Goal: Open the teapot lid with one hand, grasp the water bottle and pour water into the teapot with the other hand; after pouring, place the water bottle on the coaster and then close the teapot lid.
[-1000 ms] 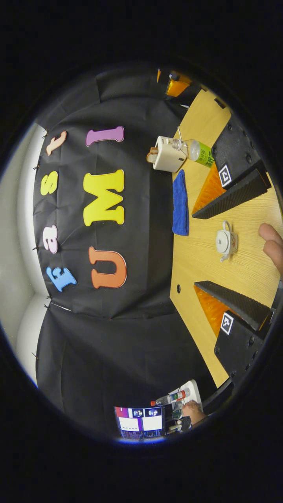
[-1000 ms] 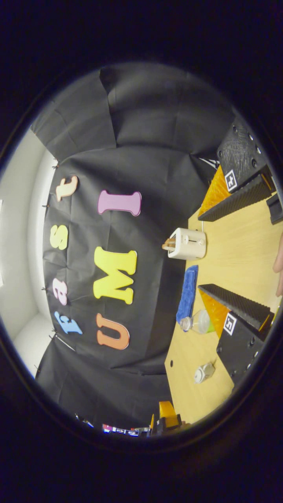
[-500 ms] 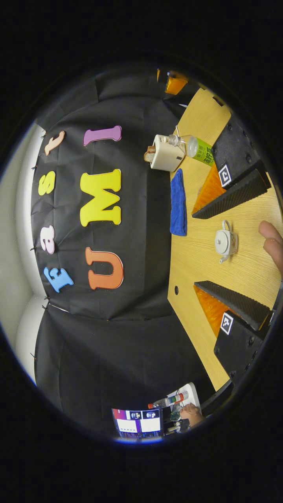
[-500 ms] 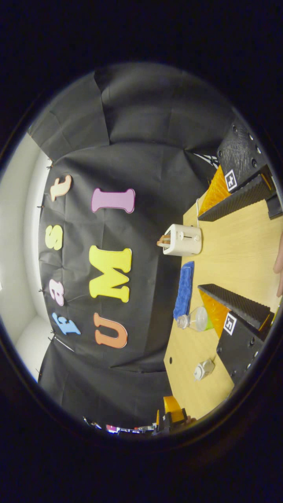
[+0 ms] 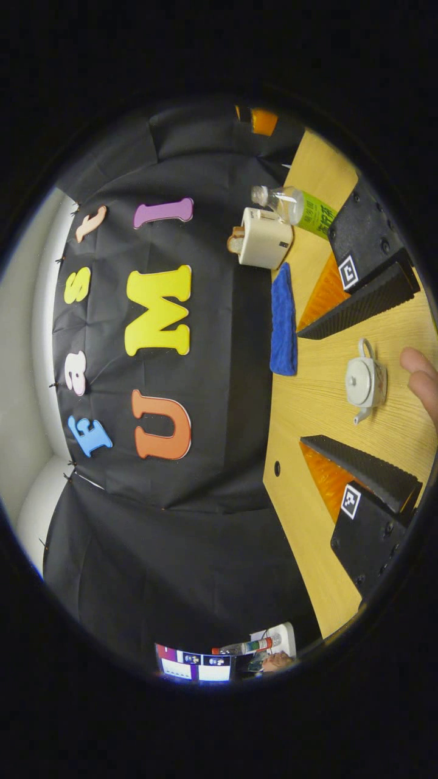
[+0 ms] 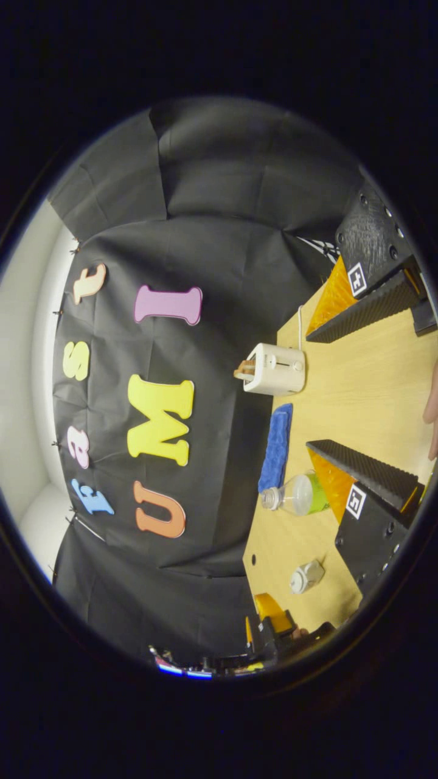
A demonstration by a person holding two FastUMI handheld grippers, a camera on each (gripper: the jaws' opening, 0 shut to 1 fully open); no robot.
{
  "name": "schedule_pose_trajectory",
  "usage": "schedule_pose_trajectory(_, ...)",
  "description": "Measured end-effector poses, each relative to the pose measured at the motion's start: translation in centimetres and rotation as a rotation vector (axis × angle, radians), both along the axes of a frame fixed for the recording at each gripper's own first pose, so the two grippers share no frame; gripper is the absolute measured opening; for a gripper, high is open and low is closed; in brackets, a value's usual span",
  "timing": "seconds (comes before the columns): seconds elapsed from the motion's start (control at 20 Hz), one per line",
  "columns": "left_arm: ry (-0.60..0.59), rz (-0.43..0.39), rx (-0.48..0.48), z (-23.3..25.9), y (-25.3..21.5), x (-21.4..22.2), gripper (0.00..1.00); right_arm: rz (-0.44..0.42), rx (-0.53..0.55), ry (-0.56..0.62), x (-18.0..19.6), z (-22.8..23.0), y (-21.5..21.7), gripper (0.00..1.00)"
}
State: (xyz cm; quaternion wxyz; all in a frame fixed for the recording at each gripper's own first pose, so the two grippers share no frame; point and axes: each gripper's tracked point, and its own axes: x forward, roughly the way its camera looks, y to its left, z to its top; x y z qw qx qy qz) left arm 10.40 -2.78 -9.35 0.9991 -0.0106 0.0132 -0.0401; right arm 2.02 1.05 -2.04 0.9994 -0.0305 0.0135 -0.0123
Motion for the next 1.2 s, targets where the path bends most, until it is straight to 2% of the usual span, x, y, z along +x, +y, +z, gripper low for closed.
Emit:
schedule_pose_trajectory(0.1,0.052,0.006,0.032,-2.5,0.1,0.9,1.0,-0.003,0.0,0.005,0.3,-0.2,0.1,0.97)
schedule_pose_trajectory(0.2,0.072,-0.034,0.001,-3.7,-0.9,1.7,1.0,-0.005,-0.004,0.016,0.4,-0.6,0.2,0.97)
schedule_pose_trajectory(0.35,0.088,-0.045,-0.02,-4.6,-0.8,2.7,0.99,-0.01,-0.001,0.031,1.0,-1.1,0.1,0.98)
schedule_pose_trajectory(0.45,0.073,-0.077,-0.036,-4.4,-1.5,3.1,0.95,-0.014,0.002,0.044,1.2,-1.6,0.1,0.98)
schedule_pose_trajectory(0.55,0.069,-0.102,-0.036,-4.6,-2.2,3.2,0.87,-0.018,-0.003,0.057,1.4,-2.1,0.2,0.96)
schedule_pose_trajectory(0.7,0.062,-0.096,0.01,-4.6,-2.3,3.5,0.71,-0.023,-0.013,0.069,1.7,-2.5,0.4,0.96)
schedule_pose_trajectory(0.85,0.108,-0.101,0.01,-5.9,-2.5,3.8,0.58,-0.012,-0.013,0.084,1.7,-2.9,1.1,0.96)
schedule_pose_trajectory(0.9,0.111,-0.097,0.012,-6.0,-2.3,3.8,0.48,-0.009,-0.015,0.083,1.7,-3.0,1.2,0.96)
schedule_pose_trajectory(1.05,0.107,-0.077,0.019,-5.8,-2.0,3.9,0.44,-0.007,-0.023,0.081,1.7,-3.1,1.5,0.98)
schedule_pose_trajectory(1.2,0.104,-0.082,-0.004,-5.7,-2.1,4.0,0.18,0.0,-0.024,0.093,2.1,-3.6,1.9,0.96)
